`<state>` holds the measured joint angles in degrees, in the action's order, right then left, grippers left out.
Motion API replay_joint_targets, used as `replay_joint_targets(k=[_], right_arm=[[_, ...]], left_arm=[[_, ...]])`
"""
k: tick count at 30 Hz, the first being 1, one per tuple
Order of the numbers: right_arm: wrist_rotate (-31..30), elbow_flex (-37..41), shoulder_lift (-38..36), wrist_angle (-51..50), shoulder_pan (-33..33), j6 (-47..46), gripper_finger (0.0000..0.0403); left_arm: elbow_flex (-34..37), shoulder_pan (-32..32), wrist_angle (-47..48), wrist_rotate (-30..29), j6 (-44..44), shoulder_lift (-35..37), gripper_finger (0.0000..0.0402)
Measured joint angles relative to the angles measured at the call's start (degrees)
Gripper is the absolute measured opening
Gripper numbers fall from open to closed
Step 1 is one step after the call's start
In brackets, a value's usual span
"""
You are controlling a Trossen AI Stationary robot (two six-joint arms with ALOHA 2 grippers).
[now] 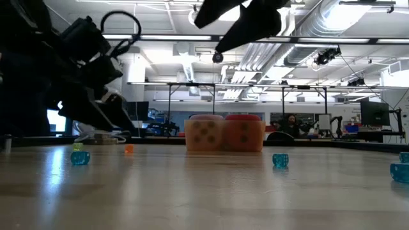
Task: Pick & Place Dice
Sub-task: Put the orange die into the orange bin
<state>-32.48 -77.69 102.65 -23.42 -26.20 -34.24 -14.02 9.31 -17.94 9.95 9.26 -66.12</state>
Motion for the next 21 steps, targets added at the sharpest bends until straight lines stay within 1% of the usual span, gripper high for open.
replay_joint_targets(k=[6, 12, 16, 21], right_arm=[[0.1, 0.0, 0.0, 0.3, 0.0, 0.0, 0.0358], [0.1, 0.0, 0.0, 0.5, 0.0, 0.0, 0.0358], [0.1, 0.0, 0.0, 0.5, 0.0, 0.0, 0.0358], [0.1, 0.0, 0.0, 0.5, 0.0, 0.0, 0.0358]], left_arm=[[0.1, 2.1, -4.8, 0.3, 4.5, -8.2, 0.04], [0.0, 2.9, -11.4, 0.5, 4.7, -14.5, 0.04], [0.0, 3.1, -13.9, 1.1, 4.5, -17.1, 0.04], [-0.1, 3.1, -14.3, 1.3, 4.5, -17.7, 0.04]])
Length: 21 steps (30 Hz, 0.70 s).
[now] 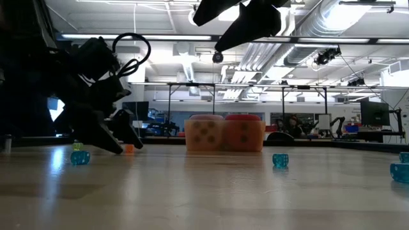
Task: Pick & Place Dice
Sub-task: Put the orange die into the orange bin
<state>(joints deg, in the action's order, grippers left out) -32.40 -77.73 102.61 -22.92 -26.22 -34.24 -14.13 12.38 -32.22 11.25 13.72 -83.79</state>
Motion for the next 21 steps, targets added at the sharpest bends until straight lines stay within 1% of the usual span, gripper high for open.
replay_joint_targets(k=[8, 11, 15, 21], right_arm=[[0.0, 0.0, 0.0, 0.0, 0.0, 0.0, 0.0358], [0.1, 0.0, -0.1, 0.0, 0.0, 0.0, 0.0358], [1.4, 0.0, -0.1, 0.0, 0.0, 0.0, 0.0358], [1.3, 0.0, -0.1, 0.0, 0.0, 0.0, 0.0358]], left_arm=[[0.0, 1.3, 0.5, 0.3, 0.8, 0.0, 0.0399], [0.0, 2.3, 1.2, 1.0, 0.5, 0.0, 0.0392], [0.0, 3.4, 1.6, 3.5, 1.0, -0.1, 0.0371], [0.0, 3.6, 2.0, 4.0, 2.0, -0.1, 0.0323]])
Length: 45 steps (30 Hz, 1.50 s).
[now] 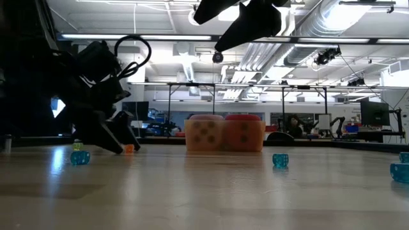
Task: Pick & Place Dice
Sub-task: Put the orange die into the orange bin
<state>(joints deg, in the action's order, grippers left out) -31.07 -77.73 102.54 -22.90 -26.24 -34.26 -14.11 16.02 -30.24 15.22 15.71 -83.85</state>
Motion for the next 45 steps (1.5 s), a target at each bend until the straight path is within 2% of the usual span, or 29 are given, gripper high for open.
replay_joint_targets(k=[11, 22, 30, 40, 45], right_arm=[[0.0, 0.0, 0.0, 0.0, 0.0, 0.0, 0.0358], [0.0, 0.0, 0.0, 0.0, 0.0, 0.0, 0.0358], [0.0, 0.0, 0.0, 0.0, 0.0, 0.0, 0.0358], [-0.3, 0.0, 0.0, 0.0, 0.0, 0.0, 0.0358], [-0.3, 0.0, 0.0, 0.0, 0.0, 0.0, 0.0358]], left_arm=[[0.1, 0.0, -0.6, 0.4, 1.5, -0.1, 0.0221], [0.2, 0.0, -2.0, -0.6, 1.6, -0.1, 0.0146], [0.2, 0.0, -2.2, -0.6, 3.0, -0.1, 0.0077], [0.1, 0.0, -2.8, -0.7, 3.9, -0.1, 0.0066], [-2.6, 0.1, -3.0, -2.6, 5.5, 1.6, 0.0065]])
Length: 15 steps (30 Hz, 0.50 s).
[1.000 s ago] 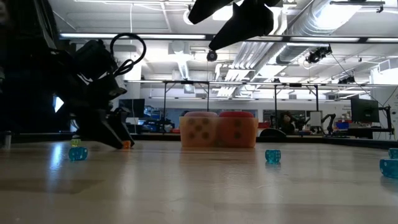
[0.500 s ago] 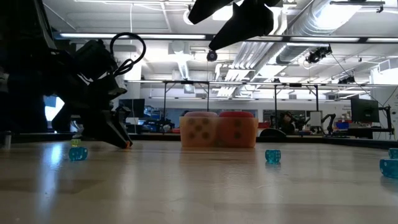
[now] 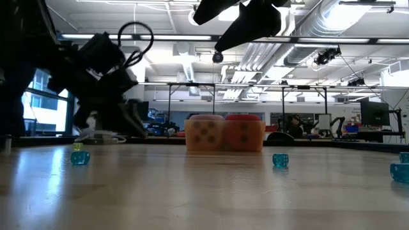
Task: Pick & Place Dice
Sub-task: Put the orange die into the orange bin
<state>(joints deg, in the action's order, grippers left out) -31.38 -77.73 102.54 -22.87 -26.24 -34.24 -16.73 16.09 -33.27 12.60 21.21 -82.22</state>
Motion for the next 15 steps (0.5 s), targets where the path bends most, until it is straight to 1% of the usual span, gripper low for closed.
replay_joint_targets(k=[3, 6, 9, 12, 15], right_arm=[[0.0, 0.0, 0.0, 0.0, 0.0, 0.0, 0.0358], [0.0, 0.0, 0.0, 0.0, 0.0, 0.0, 0.0358], [0.0, 0.0, 0.0, 0.0, 0.0, 0.0, 0.0358], [0.0, 0.0, 0.0, 0.2, 0.0, 0.0, 0.0358], [0.0, 0.0, 0.0, 0.3, 0.0, 0.0, 0.0358]], left_arm=[[-2.9, 0.1, 1.6, -1.3, 2.4, 2.3, 0.0065], [-7.3, 1.2, 3.1, -5.5, 5.6, 4.4, 0.0065], [-12.5, 4.0, 5.2, -8.4, 8.2, 4.9, 0.0065], [-18.3, 8.2, 9.0, -7.4, 8.5, 4.1, 0.0065], [-22.6, 12.6, 12.4, -1.8, 5.2, 1.8, 0.0065]])
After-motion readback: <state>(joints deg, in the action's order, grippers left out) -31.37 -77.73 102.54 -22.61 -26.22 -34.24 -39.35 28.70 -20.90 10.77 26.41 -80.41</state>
